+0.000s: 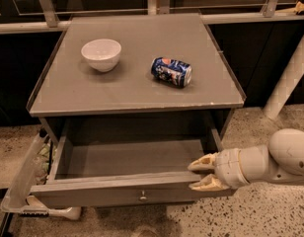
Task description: Open top drawer
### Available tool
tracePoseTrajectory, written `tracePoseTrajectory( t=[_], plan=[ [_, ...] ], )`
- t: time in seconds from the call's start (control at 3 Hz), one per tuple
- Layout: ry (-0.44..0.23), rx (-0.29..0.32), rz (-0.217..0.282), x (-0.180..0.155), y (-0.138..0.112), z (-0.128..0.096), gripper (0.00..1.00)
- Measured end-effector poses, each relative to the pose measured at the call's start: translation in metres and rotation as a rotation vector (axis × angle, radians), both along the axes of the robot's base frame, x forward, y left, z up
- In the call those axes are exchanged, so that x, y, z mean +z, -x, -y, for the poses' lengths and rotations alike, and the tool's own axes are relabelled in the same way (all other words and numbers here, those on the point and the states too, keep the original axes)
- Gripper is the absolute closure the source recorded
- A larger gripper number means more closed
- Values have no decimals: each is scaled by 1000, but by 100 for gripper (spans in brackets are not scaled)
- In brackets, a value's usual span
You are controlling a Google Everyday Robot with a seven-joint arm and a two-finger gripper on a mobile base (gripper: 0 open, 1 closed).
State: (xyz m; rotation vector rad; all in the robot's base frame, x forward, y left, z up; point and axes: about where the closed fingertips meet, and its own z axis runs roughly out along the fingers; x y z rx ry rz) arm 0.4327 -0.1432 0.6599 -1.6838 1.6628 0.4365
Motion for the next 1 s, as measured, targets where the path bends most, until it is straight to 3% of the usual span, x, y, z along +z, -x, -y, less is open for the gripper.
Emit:
tracePoseTrajectory(
  t=[0.33,0.67,1.0],
  plan=[
    [-40,19,-3,-5,13,2,2],
    [-105,29,-13,-15,36,7,0],
    [-150,33,-24,-26,59,11,17]
  ],
)
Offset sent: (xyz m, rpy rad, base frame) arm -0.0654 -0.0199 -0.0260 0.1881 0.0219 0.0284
